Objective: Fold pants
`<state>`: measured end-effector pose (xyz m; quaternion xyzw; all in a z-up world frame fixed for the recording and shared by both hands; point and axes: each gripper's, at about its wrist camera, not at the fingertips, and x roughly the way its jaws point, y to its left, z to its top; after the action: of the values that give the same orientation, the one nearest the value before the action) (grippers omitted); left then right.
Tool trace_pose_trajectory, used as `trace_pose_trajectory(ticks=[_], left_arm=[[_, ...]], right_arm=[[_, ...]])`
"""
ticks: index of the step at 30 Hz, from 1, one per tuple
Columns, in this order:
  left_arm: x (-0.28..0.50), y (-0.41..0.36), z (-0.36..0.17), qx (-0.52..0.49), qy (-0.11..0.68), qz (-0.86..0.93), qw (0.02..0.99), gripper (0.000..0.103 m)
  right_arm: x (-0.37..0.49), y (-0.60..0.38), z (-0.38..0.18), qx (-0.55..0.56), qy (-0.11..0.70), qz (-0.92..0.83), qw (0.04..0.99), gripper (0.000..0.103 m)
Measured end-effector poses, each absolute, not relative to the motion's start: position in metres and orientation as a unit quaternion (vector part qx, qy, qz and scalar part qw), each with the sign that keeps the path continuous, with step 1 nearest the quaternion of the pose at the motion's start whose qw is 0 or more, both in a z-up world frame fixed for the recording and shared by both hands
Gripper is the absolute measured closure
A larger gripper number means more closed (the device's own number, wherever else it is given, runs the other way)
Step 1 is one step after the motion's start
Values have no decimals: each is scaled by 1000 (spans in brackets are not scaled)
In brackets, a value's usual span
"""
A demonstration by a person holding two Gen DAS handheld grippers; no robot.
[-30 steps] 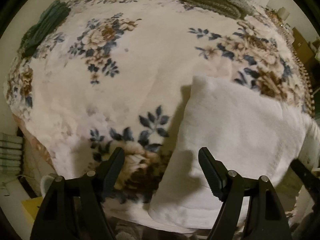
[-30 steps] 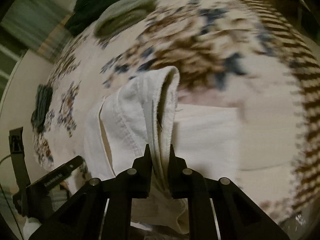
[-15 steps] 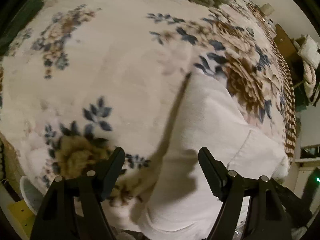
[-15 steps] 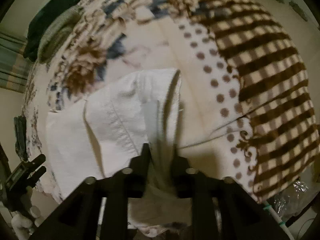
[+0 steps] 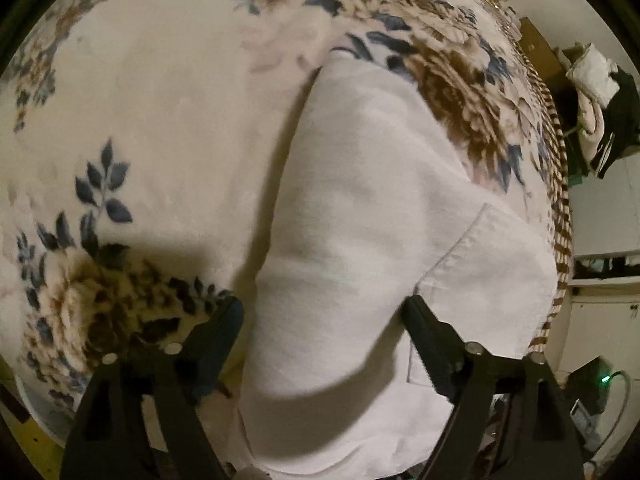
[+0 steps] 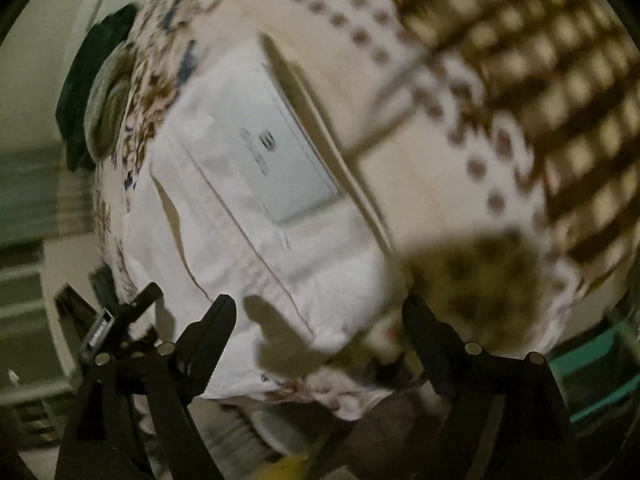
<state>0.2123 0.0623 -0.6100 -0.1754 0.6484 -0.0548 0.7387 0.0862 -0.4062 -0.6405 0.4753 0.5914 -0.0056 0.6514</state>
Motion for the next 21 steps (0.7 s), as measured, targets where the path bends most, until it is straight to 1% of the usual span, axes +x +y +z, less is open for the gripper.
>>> trace_pose_trajectory(ticks=[3, 6, 8, 14, 18, 21], left_arm=[[212, 67, -617, -196, 650, -63, 732, 15], [213, 68, -619, -193, 647, -68, 735, 15], [214, 68, -619, -190, 646, -70, 736, 15], [216, 70, -624, -210, 650, -77, 726, 14], [214, 76, -631, -227, 651, -81, 720, 9], [213, 81, -636, -242, 649, -84, 716, 5]], right_arm=[[72, -397, -656, 515, 585, 0, 627, 16], [71, -384, -675, 561, 554, 34, 614, 16], [77, -377, -688, 572, 543, 39, 614, 15], [76, -378, -675, 618, 468, 64, 629, 15], [76, -369, -689, 592, 506, 53, 625, 15], [69, -366, -695, 614, 486, 59, 619, 14]])
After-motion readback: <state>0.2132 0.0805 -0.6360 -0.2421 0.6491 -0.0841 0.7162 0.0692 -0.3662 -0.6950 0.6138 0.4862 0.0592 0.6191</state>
